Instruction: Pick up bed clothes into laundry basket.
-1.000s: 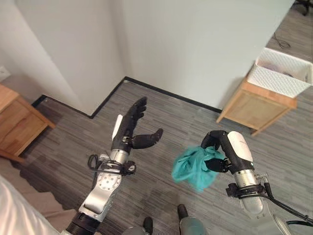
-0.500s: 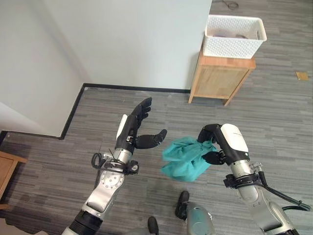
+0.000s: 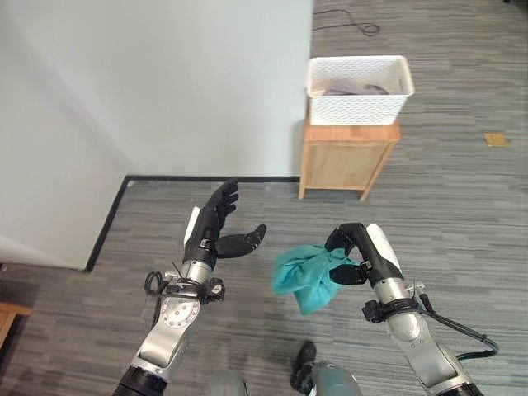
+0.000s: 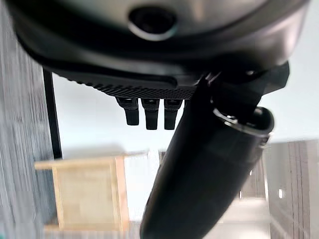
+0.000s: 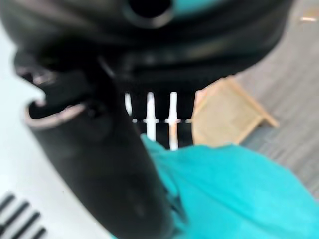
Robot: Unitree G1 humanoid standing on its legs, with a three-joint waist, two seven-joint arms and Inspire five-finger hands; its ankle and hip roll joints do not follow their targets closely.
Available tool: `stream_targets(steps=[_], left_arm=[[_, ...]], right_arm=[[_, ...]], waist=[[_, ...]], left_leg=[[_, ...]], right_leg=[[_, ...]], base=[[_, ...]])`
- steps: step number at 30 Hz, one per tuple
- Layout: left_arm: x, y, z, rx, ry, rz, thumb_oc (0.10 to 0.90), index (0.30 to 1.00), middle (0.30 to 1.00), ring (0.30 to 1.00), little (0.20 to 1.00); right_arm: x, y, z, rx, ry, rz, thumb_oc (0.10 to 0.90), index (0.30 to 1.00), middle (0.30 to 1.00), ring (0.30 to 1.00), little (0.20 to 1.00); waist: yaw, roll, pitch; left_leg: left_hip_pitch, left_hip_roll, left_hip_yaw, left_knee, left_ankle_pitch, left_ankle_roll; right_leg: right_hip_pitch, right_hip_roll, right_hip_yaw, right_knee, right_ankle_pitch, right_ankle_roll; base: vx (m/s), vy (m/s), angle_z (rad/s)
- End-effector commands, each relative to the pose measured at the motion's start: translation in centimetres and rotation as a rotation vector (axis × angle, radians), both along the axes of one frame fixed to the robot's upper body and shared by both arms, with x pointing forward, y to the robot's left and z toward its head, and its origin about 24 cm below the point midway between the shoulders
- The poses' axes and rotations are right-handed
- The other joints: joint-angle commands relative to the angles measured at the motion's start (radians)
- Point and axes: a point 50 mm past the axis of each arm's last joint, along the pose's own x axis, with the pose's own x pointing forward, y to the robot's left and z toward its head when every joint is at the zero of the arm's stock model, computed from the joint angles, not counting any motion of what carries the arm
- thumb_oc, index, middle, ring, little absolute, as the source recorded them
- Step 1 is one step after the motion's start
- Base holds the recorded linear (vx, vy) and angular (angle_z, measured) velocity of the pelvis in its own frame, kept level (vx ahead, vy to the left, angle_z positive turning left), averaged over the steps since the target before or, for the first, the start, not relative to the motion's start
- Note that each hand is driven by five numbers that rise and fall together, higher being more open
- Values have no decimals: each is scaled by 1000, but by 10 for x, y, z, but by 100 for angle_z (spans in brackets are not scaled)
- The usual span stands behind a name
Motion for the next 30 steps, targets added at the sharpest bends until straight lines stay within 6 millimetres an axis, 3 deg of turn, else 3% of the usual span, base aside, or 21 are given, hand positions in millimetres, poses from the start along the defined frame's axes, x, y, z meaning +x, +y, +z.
stream_targets(steps=[1,2,3,4,5,8,11,13,15,16,17,20,21,22,23,24,25,26,27,28,30], left_arm=[[2,-8,41,-94,-222,-34,800,900,900,900,900],[1,-8,37,-92,-207,-30,800,900,900,900,900],[2,-9,36,-86,-205,-30,800,900,900,900,900],[2,-10,36,-86,-204,-30,800,900,900,900,900],[2,-11,35,-80,-203,-37,800,900,900,900,900],[2,-14,35,-83,-207,-43,800,900,900,900,900],[-1,-11,35,-94,-210,-35,800,900,900,900,900],[-4,-5,33,-100,-196,-16,800,900,900,900,900],[-5,-3,32,-101,-187,-14,800,900,900,900,900],[-5,-1,32,-94,-189,-8,800,900,900,900,900],[-3,2,36,-64,-204,0,800,900,900,900,900],[0,3,41,-41,-221,-2,800,900,900,900,900],[1,4,43,-23,-228,-5,800,900,900,900,900],[5,2,49,4,-255,-13,800,900,900,900,900],[5,2,49,3,-256,-13,800,900,900,900,900],[9,2,53,24,-271,-13,800,900,900,900,900],[12,0,57,21,-289,-13,800,900,900,900,900],[15,-2,63,23,-316,-19,800,900,900,900,900],[18,-6,71,16,-347,-36,800,900,900,900,900],[19,-6,72,15,-348,-36,800,900,900,900,900],[19,-8,75,14,-361,-53,800,900,900,900,900]], right_arm=[[14,18,52,143,-255,100,400,300,300,300,300],[14,19,49,180,-246,97,400,300,300,300,300],[13,20,45,220,-227,98,400,300,300,300,300],[13,19,45,220,-226,97,400,300,300,300,300],[12,20,42,236,-215,94,400,300,300,300,300],[9,19,40,290,-210,80,400,300,300,300,300],[8,20,38,330,-196,78,400,300,300,300,300],[9,24,32,333,-161,88,400,300,300,300,300],[12,28,33,347,-160,101,400,300,300,300,300],[13,30,33,351,-160,106,400,300,300,300,300],[15,32,39,343,-186,112,400,300,300,300,300],[15,26,46,313,-222,96,400,300,300,300,300],[17,23,52,295,-253,92,400,300,300,300,300],[22,19,68,268,-322,87,400,300,300,300,300],[22,19,69,268,-323,87,400,300,300,300,300],[27,16,90,231,-415,96,400,300,300,300,300],[28,14,97,222,-447,89,400,300,300,300,300],[30,11,110,190,-502,83,400,300,300,300,300],[31,5,134,135,-604,78,400,300,300,300,300],[31,5,134,134,-606,77,400,300,300,300,300],[30,-1,147,107,-655,65,400,300,300,300,300]], waist=[[49,28,-12],[78,48,-13],[95,70,-19],[97,68,-19],[107,80,-14],[122,89,2],[136,101,-2],[147,110,-27],[158,91,-57],[160,77,-69],[175,36,-94],[178,3,-109],[171,-11,-110],[150,-18,-97],[153,-15,-99],[138,-8,-88],[130,14,-79],[116,27,-66],[96,41,-51],[91,43,-48],[83,51,-43]], left_leg=[[27,23,39,-204,30,58],[36,30,48,-426,26,65],[13,23,45,-604,108,54],[26,20,49,-624,118,53],[8,25,55,-692,188,42],[-50,22,138,-801,233,39],[-66,32,215,-797,257,44],[-50,26,217,-804,273,63],[-49,17,186,-810,287,67],[-46,16,191,-808,283,73],[-24,-4,196,-800,261,102],[9,-50,201,-801,212,138],[33,-77,194,-802,181,154],[81,-116,164,-808,140,185],[78,-111,167,-809,144,185],[107,-121,154,-809,118,196],[123,-107,145,-811,111,202],[152,-105,129,-813,95,202],[179,-100,115,-816,84,191],[181,-99,109,-816,82,189],[195,-82,105,-818,70,174]], right_leg=[[113,-40,5,-202,-8,94],[148,-28,34,-211,-30,117],[174,-6,51,-218,-43,130],[177,-8,52,-218,-44,130],[196,4,55,-218,-60,135],[254,14,49,-218,-95,138],[312,27,59,-218,-125,143],[339,40,90,-218,-144,147],[361,29,121,-218,-166,148],[368,20,127,-218,-173,150],[375,-18,135,-187,-170,168],[339,-61,123,-56,-151,208],[310,-88,118,38,-114,235],[211,-120,151,249,14,280],[205,-116,154,248,19,279],[153,-120,173,339,73,295],[104,-106,178,399,79,294],[52,-106,172,437,39,285],[6,-119,130,357,-13,256],[15,-117,122,350,-13,255],[26,-136,49,227,-72,215]], base=[[469,193,-124],[557,216,-88],[473,152,-100],[359,51,-67],[234,-2,-75],[313,4,-25],[299,27,-1],[375,79,-7],[443,82,-26],[576,116,-26],[434,101,-27],[293,115,-13],[315,222,21],[226,184,30],[238,143,31],[137,50,72],[223,51,80],[232,2,99],[210,-25,59],[214,-90,57],[168,-115,57]])
